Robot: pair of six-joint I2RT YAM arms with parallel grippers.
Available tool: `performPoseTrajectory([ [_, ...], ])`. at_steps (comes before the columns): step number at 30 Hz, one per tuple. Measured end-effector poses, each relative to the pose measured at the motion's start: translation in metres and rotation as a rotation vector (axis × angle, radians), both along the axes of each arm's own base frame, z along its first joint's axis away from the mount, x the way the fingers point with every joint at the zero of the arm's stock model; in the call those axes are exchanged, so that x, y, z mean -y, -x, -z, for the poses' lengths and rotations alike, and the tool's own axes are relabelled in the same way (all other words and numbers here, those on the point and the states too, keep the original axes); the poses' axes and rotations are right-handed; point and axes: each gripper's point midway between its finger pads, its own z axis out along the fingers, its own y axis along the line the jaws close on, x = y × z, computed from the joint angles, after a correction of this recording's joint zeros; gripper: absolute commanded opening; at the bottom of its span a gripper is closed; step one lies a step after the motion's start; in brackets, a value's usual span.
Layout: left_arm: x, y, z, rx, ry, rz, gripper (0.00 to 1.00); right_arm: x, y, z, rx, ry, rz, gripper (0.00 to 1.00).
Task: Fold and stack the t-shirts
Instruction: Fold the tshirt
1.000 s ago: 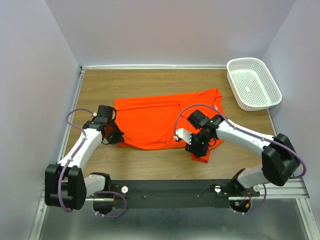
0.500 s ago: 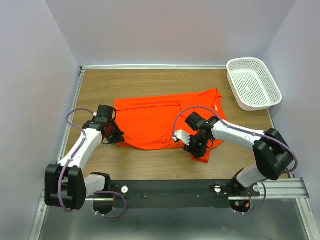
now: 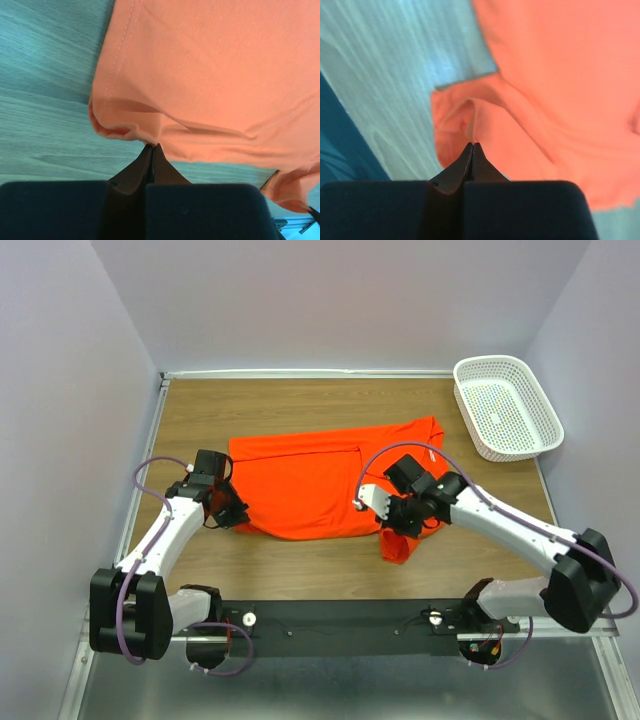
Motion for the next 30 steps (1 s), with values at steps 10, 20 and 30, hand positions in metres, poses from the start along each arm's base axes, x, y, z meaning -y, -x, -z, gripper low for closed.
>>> performPoseTrajectory([
  [10, 0.0, -0.001, -0.004, 0.016, 0.002, -0.002, 0.0, 0.038, -0.028, -0.056, 0.296, 0.052, 0.141, 0.01],
  [20, -0.004, -0.005, -0.015, 0.034, 0.002, -0.016, 0.0, 0.077, -0.04, -0.116, 0.513, 0.006, 0.3, 0.0],
  [30, -0.006, -0.015, -0.036, 0.083, 0.007, -0.023, 0.0, 0.097, -0.044, -0.139, 0.569, -0.002, 0.38, 0.01],
])
